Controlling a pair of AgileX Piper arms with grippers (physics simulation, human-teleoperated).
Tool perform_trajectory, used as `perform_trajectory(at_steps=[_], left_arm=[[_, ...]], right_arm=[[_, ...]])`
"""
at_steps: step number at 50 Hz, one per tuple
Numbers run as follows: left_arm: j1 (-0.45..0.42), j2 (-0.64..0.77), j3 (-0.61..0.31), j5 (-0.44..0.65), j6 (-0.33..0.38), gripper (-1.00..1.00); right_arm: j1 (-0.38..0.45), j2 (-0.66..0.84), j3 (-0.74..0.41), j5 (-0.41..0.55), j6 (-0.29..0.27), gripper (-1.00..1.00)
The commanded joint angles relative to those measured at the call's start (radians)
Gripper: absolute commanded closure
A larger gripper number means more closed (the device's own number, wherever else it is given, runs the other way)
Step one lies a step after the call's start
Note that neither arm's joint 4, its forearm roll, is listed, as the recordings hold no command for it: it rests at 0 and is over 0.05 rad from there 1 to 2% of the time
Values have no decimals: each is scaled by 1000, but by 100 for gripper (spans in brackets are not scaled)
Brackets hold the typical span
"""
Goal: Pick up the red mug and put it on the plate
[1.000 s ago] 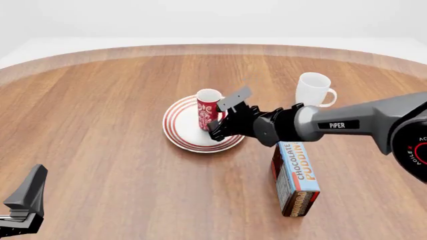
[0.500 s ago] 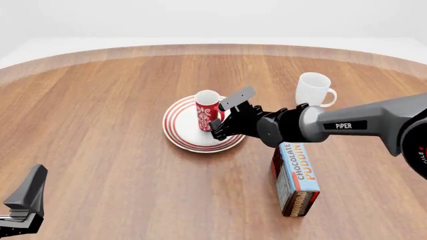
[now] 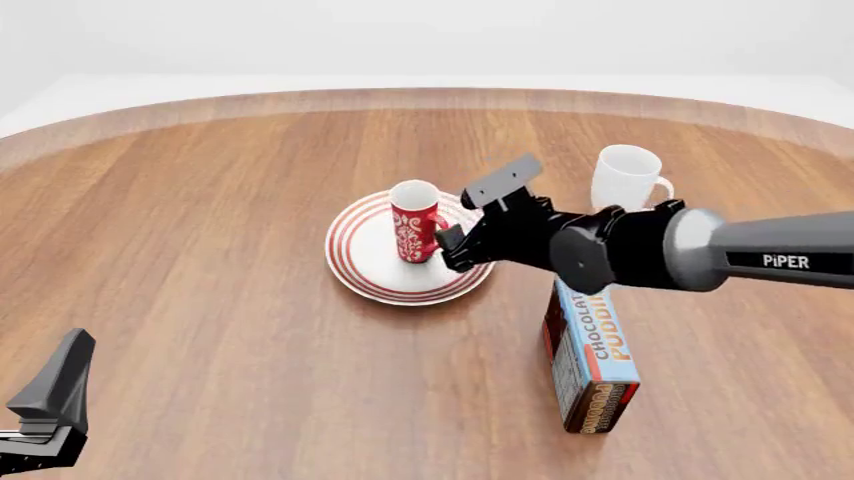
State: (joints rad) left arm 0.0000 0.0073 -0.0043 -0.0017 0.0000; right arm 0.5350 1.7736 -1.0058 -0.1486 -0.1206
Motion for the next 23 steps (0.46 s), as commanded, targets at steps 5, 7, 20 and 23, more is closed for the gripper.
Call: perform_trajectory(at_steps=[5,7,20,23], left_arm=[[0,0,0,0,0,-100],[0,0,0,0,0,-100],[0,0,0,0,0,-100],[0,0,0,0,0,-100]], right_arm=[[-4,-182,87,55,-15,-100],[-5,-219,99,70,-13,-100],[-26,-359,159,116,-28,-100],[-31,-398,169,132,-29,-100]])
